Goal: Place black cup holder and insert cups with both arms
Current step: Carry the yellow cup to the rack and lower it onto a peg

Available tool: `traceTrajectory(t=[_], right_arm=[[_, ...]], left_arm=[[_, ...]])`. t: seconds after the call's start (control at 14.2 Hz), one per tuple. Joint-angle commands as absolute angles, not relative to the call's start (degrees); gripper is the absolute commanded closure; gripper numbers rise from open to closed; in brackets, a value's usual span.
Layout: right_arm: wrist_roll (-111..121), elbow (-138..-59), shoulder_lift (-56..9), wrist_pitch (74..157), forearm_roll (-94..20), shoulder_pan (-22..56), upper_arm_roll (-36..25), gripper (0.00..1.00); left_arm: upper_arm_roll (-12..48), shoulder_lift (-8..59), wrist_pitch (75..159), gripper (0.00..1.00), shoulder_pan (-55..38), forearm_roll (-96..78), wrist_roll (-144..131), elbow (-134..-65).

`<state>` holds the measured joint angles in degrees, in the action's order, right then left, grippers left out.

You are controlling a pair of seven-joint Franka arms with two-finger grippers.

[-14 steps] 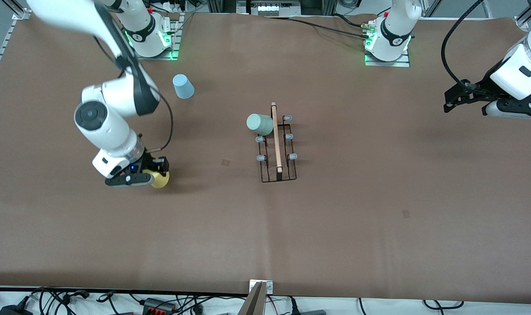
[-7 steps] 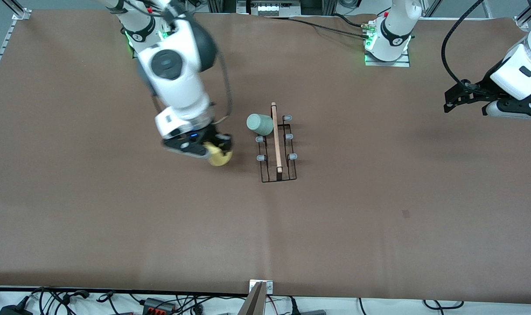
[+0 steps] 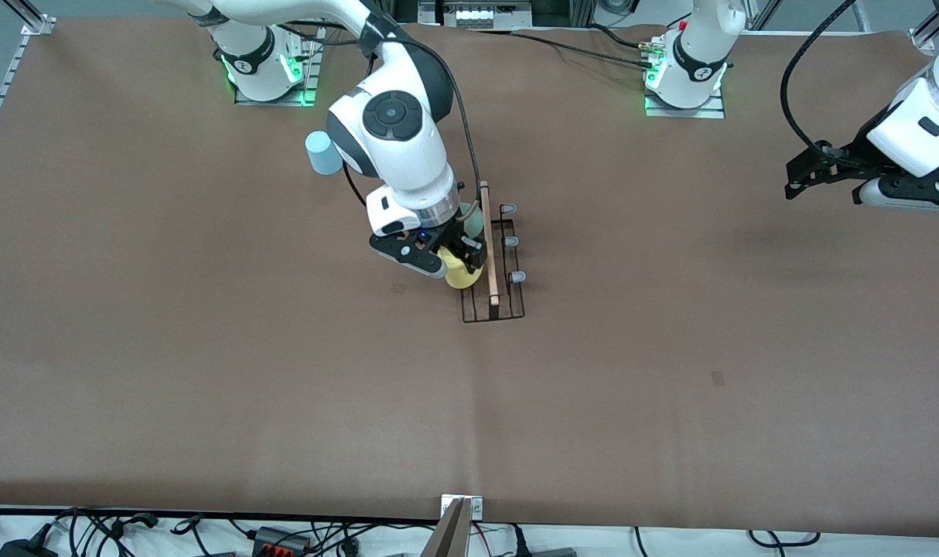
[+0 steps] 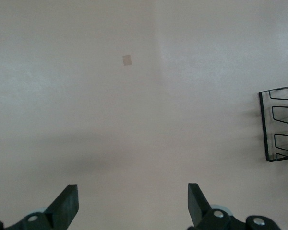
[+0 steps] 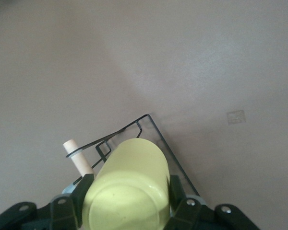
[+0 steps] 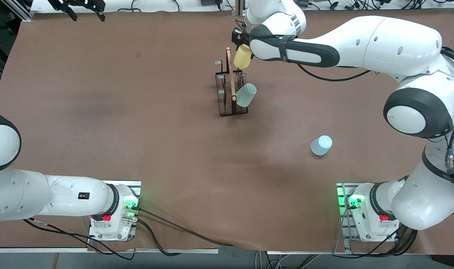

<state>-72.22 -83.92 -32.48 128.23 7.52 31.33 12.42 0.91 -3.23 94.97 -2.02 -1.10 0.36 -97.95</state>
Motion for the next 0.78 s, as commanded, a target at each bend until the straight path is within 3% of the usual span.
traceTrajectory(t=[0.0,0.21,0.28,0.35,0.42,0.49,0.71], right_arm=[[-73.8,-81.7,-34.9,126.9,9.7,32.5,12.0,0.97],[-73.9,-81.7,-36.6,127.3,11.7,32.5,12.0,0.96],[-73.9,-81.7,-37.1,128.4,11.7,32.6,12.0,0.91],[-73.9,-81.7,-37.3,129.1,11.7,32.6,12.0,0.58],[-73.8,-81.7,-37.3,129.1,11.6,32.6,11.9,0.07],[-72.6,-81.7,-36.7,128.9,11.8,32.9,11.3,0.00],[-67.2,-82.8,-31.1,121.7,10.7,30.7,8.6,0.00]], left_arm=[[1.1,-2.4,94.3,0.00,-1.9,0.1,0.5,-96.3],[1.1,-2.4,94.3,0.00,-1.9,0.1,0.5,-96.3],[1.1,-2.4,94.3,0.00,-1.9,0.1,0.5,-96.3],[1.1,-2.4,94.3,0.00,-1.9,0.1,0.5,-96.3],[1.0,-2.4,94.3,0.00,-1.9,0.1,0.5,-96.3],[1.0,-2.4,94.2,0.00,-1.9,0.1,0.5,-96.3],[1.0,-2.4,94.2,0.00,-1.9,0.1,0.5,-96.3]])
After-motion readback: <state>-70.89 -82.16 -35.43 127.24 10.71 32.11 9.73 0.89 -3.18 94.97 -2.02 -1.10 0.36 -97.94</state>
